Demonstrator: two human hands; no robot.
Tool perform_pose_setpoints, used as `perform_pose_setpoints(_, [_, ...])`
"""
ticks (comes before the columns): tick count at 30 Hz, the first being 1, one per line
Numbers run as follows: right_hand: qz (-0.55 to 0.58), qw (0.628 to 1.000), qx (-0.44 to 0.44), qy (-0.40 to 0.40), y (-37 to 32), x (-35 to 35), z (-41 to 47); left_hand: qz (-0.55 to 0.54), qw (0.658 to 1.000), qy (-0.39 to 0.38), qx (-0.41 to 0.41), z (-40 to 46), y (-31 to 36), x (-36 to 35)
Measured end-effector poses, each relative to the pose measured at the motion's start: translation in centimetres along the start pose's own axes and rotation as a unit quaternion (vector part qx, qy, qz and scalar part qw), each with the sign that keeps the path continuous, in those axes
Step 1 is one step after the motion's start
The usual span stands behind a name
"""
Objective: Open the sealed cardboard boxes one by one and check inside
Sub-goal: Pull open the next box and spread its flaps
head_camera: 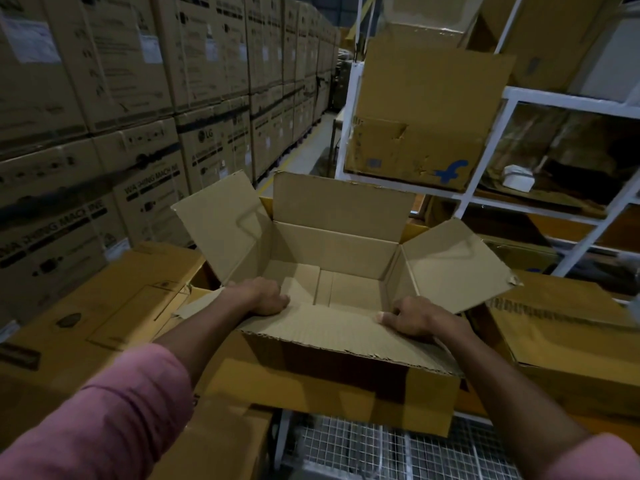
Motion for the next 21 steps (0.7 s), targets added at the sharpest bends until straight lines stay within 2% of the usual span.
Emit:
perform_pose_setpoints(6, [-0.001, 0.999, 0.014, -0.039, -0.9, 0.0, 0.5, 0.016, 0.999, -0.033, -0.009, -0.3, 0.7, 0.2])
perform_pose_setpoints(12, [0.037, 0.999, 0.010, 0.014, -0.7, -0.4, 1.4, 0.041, 0.999, -0.017, -0.014, 0.0, 1.0, -0.3])
perform_pose_setpoints(16, [0.022, 0.992, 0.071, 0.098, -2.8, 1.4, 1.2, 0.032, 0.997, 0.047, -0.056, -0.9, 3.3, 1.9])
perform_pose_setpoints(21, [-0.002, 0.985, 0.118, 0.123, -4.3, 3.9, 2.4, 0.050, 0.987, 0.122, -0.097, -0.6, 6.3, 5.5])
Point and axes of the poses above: each hand's wrist, its own z-axis towards the middle knuckle, its own x-axis out of the back of the hand, y = z × x, the point moved 8 cm from there along z, towards the middle knuckle, and after that the axes turned 8 degrees about y, right-handed, at the moved point
